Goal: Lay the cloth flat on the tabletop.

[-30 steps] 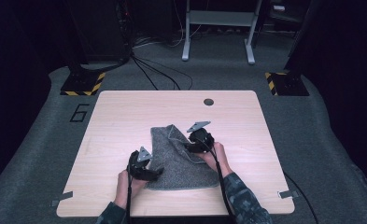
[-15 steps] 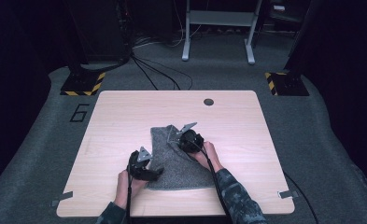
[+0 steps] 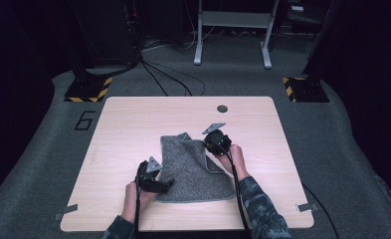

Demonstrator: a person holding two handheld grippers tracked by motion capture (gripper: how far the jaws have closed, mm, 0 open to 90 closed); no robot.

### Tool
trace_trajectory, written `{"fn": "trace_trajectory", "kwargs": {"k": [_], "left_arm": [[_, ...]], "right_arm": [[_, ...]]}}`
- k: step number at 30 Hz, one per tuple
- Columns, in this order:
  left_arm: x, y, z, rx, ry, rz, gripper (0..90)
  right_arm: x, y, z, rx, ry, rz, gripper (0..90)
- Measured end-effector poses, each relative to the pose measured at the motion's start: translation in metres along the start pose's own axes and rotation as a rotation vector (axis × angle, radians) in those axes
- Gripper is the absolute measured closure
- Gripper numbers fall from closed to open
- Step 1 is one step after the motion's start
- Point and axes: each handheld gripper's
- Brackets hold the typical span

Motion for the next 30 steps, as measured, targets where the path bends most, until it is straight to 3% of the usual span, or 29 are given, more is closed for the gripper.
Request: {"fn": "trace_trajectory", "kwargs": {"k": [1, 3, 5, 7, 10, 11, 13, 16, 19, 23, 28, 29, 30], "left_arm": [[0.0, 0.0, 0.0, 0.002, -0.005, -0.001, 14.8], [0.0, 0.0, 0.0, -0.001, 0.004, 0.0, 14.8], [0.0, 0.0, 0.0, 0.003, -0.005, -0.001, 14.8], [0.0, 0.0, 0.001, 0.0, -0.008, -0.002, 14.8], [0.0, 0.0, 0.001, 0.001, -0.008, -0.002, 14.8], [0.0, 0.0, 0.001, 0.001, -0.008, -0.002, 14.8], [0.0, 0.0, 0.001, 0.002, -0.008, -0.003, 14.8], [0.0, 0.0, 0.001, -0.001, -0.008, -0.007, 14.7], [0.0, 0.0, 0.001, 0.003, -0.008, -0.011, 14.7], [-0.001, 0.001, 0.0, 0.001, -0.003, -0.012, 14.7], [0.0, 0.003, -0.001, 0.002, 0.002, -0.007, 14.7], [0.0, 0.005, -0.001, -0.001, 0.003, -0.003, 14.7], [0.0, 0.005, -0.001, -0.001, 0.003, -0.003, 14.7]], "right_arm": [[0.003, 0.009, 0.003, 0.031, -0.015, -0.005, 89.5], [0.005, 0.016, 0.004, 0.039, -0.016, -0.008, 89.5], [0.009, 0.025, 0.006, 0.059, -0.04, -0.049, 89.5], [0.017, 0.041, 0.002, 0.105, -0.054, -0.024, 89.4], [0.025, 0.048, -0.003, 0.105, -0.084, -0.052, 89.3], [0.029, 0.053, -0.006, 0.105, -0.1, -0.092, 89.3], [0.033, 0.059, -0.008, 0.127, -0.102, -0.119, 89.1], [0.036, 0.065, -0.012, 0.156, -0.109, -0.093, 89.1], [0.042, 0.072, -0.015, 0.182, -0.128, -0.115, 88.9], [0.048, 0.077, -0.019, 0.18, -0.144, -0.138, 88.5], [0.052, 0.078, -0.022, 0.173, -0.145, -0.177, 72.6], [0.052, 0.078, -0.02, 0.172, -0.149, -0.19, 59.1], [0.052, 0.078, -0.02, 0.172, -0.149, -0.19, 59.1]]}}
Point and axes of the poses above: each handheld gripper's, and its own axes: z roughly backward along the jaws, x roughly out of its underside, y roughly to its right, and after that the axes turned 11 degrees about z, right-handed
